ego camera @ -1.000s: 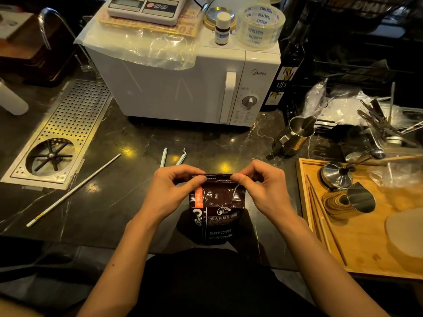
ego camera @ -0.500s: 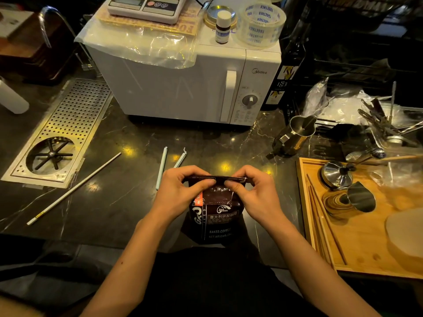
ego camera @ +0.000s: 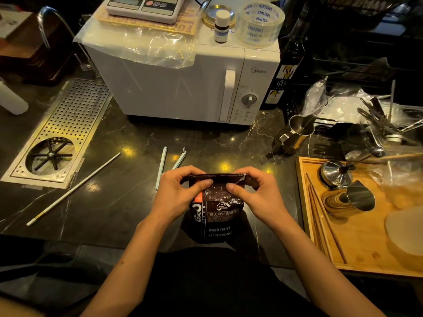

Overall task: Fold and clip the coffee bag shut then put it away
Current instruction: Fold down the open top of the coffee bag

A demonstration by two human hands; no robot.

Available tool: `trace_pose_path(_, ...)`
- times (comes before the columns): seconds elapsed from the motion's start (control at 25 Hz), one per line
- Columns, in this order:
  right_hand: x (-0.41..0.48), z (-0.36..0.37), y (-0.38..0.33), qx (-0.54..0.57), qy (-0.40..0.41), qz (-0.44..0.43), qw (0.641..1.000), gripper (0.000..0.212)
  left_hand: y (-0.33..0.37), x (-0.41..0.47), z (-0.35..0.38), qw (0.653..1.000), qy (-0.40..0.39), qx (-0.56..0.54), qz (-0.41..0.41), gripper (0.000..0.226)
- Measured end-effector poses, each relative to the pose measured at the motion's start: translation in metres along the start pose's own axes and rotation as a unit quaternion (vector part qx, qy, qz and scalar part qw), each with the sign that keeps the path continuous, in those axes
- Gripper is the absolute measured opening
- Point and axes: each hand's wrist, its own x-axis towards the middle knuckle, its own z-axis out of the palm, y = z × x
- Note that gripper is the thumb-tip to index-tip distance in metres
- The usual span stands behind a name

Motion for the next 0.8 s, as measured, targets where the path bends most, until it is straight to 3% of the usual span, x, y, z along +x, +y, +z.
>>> trace_pose_path(0.16, 0.003, 0.006, -0.003, -0.03, 0.041, 0.008, 0.999, 0.029, 0.007, 0.0, 0.005, 1.0, -0.004, -0.007, 0.027, 0.025)
trace_pose_path(0.4, 0.001, 0.001, -0.011, -0.075, -0.017, -0.056, 0.995, 0.016, 0.011, 0.006, 0.011, 0.998, 0.026, 0.003, 0.053, 0.017)
trace_pose_path(0.6, 0.008, 0.01, -0.016, -0.099, 0.034, -0.104, 0.989, 0.004, 0.01, 0.004, 0.011, 0.997, 0.029, -0.004, 0.066, 0.015)
trace_pose_path(0.8, 0.009, 0.009, -0.015, -0.101, 0.024, -0.121, 0.987, 0.006, 0.009, 0.005, 0.012, 0.997, 0.026, 0.003, 0.072, 0.013)
